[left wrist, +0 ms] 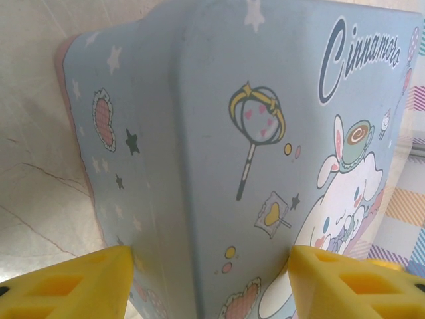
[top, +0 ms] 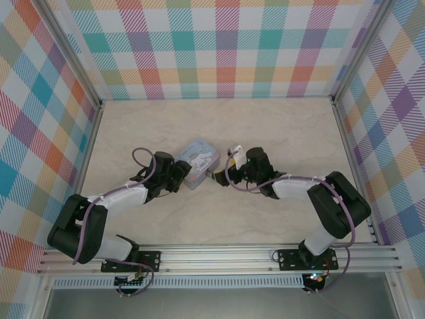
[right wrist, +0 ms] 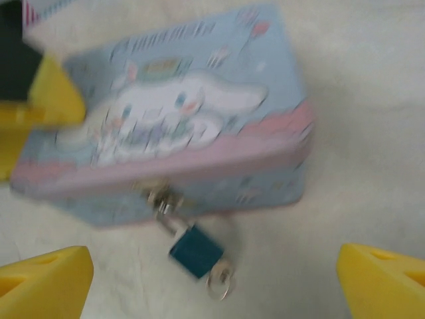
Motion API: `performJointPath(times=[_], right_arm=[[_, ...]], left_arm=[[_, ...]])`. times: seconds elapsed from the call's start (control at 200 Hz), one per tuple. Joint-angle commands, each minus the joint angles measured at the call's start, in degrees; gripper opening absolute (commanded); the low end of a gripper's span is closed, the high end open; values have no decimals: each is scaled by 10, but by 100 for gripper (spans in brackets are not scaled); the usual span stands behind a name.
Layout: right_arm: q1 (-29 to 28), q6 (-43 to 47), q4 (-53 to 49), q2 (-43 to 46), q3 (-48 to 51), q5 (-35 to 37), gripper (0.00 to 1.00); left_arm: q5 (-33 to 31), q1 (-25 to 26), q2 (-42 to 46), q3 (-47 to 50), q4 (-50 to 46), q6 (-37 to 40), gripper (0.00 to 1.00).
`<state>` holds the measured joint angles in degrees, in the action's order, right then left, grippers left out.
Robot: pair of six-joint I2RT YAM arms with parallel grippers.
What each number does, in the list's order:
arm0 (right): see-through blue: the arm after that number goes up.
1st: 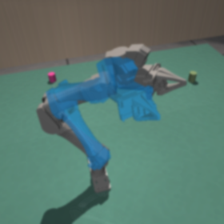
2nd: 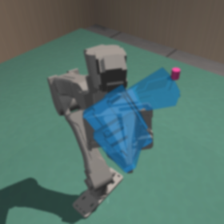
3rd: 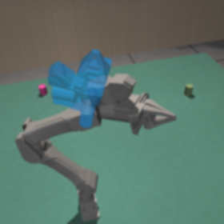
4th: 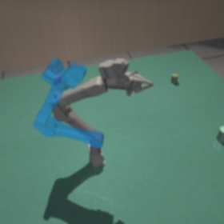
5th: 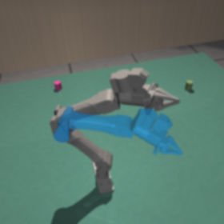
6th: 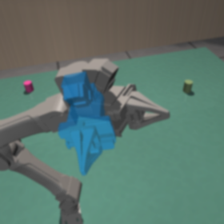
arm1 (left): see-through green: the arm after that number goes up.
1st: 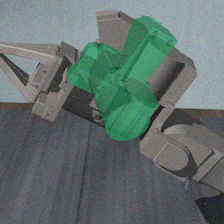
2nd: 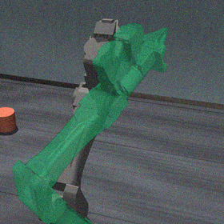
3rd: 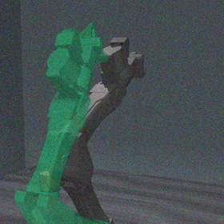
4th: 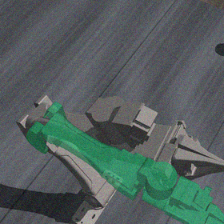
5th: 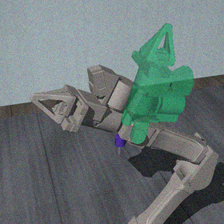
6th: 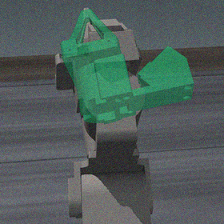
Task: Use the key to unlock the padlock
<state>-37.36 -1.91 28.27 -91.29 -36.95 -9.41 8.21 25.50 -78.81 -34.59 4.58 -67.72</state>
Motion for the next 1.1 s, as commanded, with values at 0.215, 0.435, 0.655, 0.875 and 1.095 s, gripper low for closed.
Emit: performJointPath(times=[0.215, 0.435, 0.655, 0.875, 1.095], right_arm=[[-75, 101, 125, -59, 46, 152, 85], [-83, 127, 127, -91, 28, 171, 78], [-95, 164, 118, -113, 13, 185, 77], [-102, 182, 121, -137, -8, 200, 75], [-103, 196, 126, -152, -25, 212, 72]], left_arm=[[9, 8, -8, -13, -8, 7, 64], [8, 9, -8, -14, -5, 6, 64], [9, 9, -11, -14, -4, 6, 64], [10, 9, -11, -14, -5, 7, 65], [14, 9, -13, -14, -4, 8, 65]])
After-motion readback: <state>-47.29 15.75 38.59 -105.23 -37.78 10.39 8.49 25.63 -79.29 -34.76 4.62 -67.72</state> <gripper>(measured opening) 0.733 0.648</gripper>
